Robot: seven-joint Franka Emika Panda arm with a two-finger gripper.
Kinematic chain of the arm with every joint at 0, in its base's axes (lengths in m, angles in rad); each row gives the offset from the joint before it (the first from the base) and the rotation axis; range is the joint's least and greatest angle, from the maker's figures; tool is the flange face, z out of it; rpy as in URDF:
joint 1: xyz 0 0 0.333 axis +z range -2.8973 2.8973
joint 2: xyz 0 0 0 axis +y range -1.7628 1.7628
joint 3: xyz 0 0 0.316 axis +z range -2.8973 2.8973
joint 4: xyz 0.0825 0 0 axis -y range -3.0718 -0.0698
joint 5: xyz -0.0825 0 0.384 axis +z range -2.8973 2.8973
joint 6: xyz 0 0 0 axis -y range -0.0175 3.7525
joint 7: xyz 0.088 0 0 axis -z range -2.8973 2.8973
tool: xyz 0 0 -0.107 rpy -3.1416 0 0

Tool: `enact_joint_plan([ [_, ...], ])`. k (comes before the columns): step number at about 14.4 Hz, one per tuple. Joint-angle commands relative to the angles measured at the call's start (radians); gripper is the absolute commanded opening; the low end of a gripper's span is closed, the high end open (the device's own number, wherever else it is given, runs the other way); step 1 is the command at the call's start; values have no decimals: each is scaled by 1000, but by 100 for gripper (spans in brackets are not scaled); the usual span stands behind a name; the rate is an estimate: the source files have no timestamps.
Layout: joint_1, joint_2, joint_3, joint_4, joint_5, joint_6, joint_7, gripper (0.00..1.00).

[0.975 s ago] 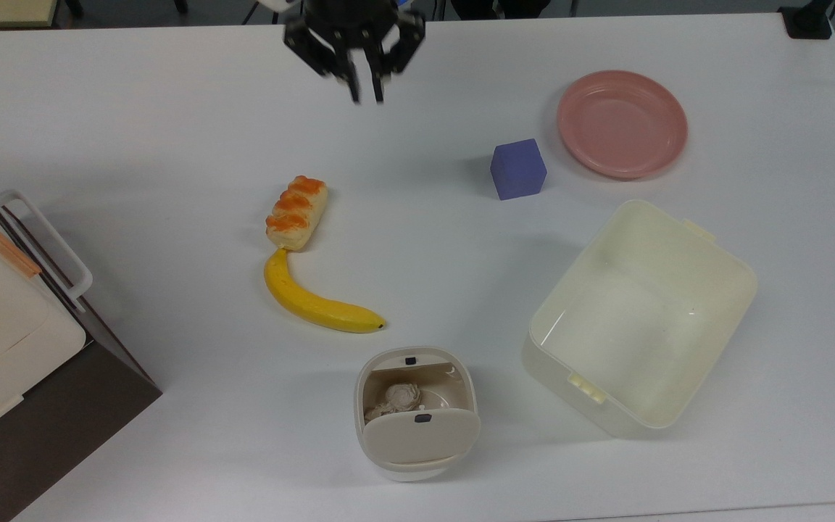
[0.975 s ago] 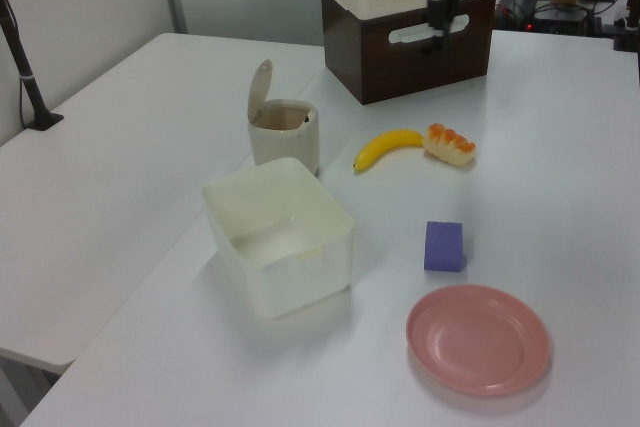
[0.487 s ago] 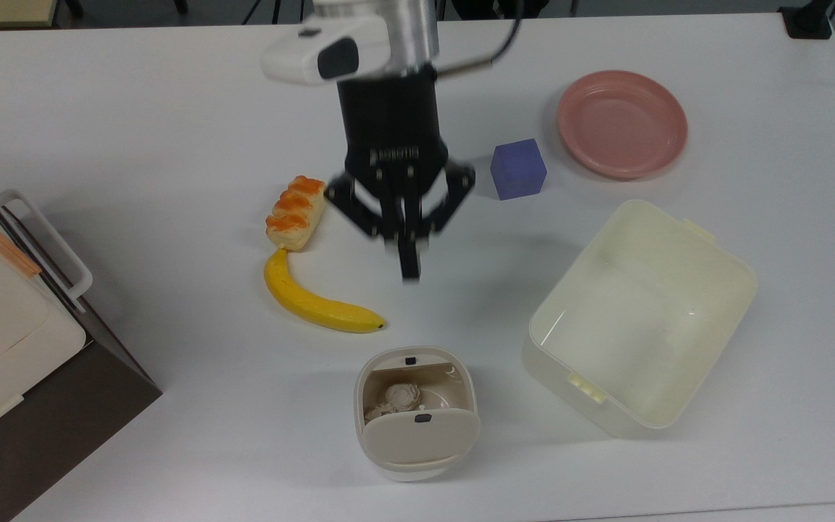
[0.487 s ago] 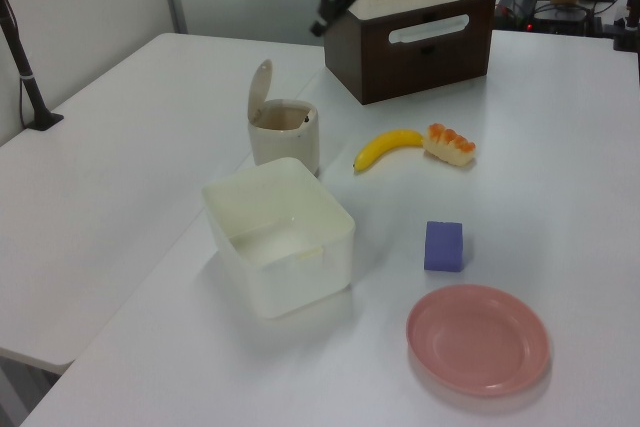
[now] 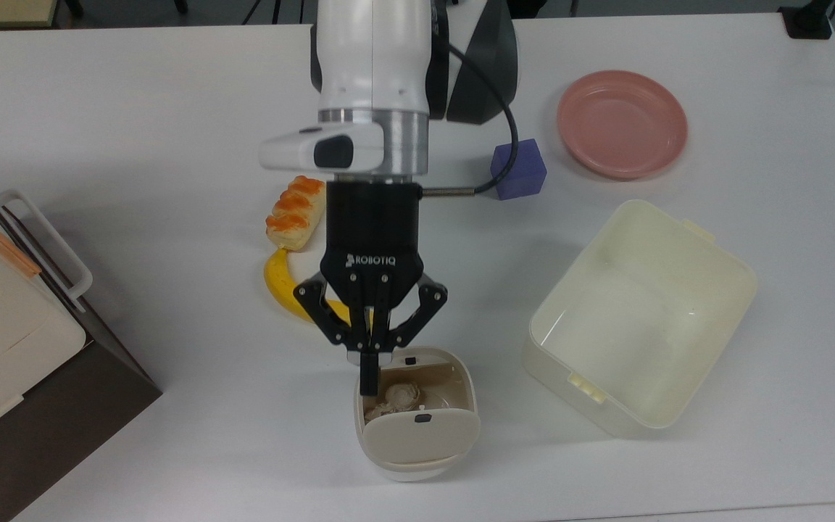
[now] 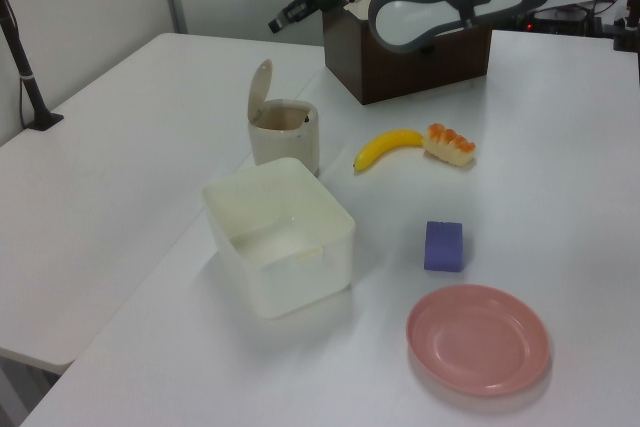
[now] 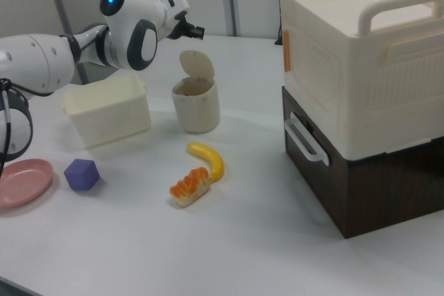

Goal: Close the trash can
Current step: 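Lower the gripper over the trash can and push the raised lid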

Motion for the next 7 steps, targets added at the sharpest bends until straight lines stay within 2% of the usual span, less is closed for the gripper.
enact_joint_plan([
  [1,23,72,-30,57,7,17,25,0],
  [7,59,120,-31,75,8,17,54,0],
])
